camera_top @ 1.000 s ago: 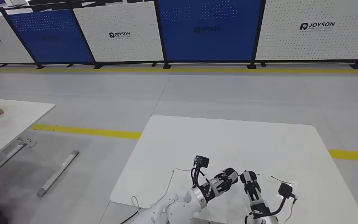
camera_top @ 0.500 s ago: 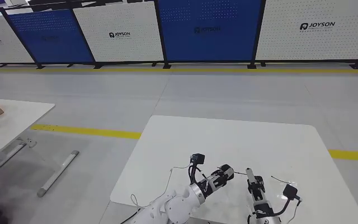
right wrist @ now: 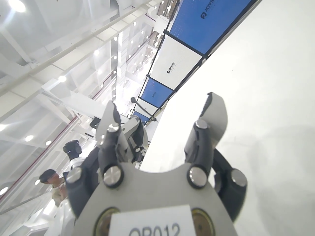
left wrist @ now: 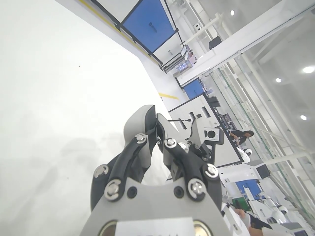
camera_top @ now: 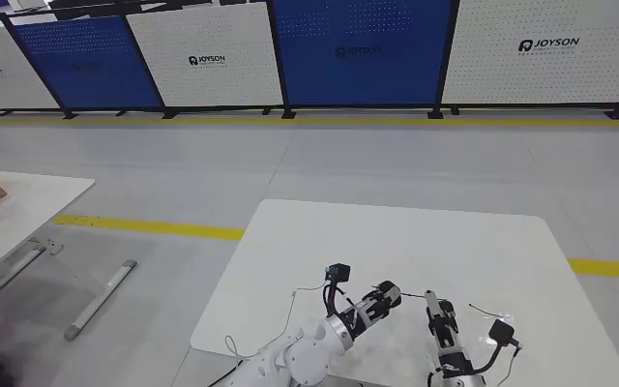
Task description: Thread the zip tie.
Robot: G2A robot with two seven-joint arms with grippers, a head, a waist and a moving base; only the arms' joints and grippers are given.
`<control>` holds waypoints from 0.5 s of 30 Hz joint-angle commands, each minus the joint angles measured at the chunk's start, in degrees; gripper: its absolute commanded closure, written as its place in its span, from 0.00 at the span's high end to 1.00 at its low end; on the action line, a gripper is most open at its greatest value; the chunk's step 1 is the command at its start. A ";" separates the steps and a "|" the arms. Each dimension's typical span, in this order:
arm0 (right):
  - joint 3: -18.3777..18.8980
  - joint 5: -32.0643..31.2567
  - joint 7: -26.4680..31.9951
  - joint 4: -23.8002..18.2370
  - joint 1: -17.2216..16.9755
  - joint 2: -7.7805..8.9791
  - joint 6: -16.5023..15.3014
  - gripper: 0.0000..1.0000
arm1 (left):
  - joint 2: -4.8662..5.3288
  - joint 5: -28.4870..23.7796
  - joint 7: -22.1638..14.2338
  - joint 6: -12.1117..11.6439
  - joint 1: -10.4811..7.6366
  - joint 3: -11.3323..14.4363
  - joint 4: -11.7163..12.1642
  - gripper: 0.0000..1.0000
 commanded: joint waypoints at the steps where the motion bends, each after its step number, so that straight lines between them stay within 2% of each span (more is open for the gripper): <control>1: 0.00 -0.12 -0.18 -0.02 0.00 -0.03 -0.09 0.00 | -0.01 0.10 0.05 -0.10 0.07 -0.01 -0.04 0.00; 15: 0.16 -1.61 -1.77 -0.10 -0.32 -0.21 -0.74 0.00 | -0.01 0.97 -0.05 -1.31 0.45 -0.05 -0.36 0.00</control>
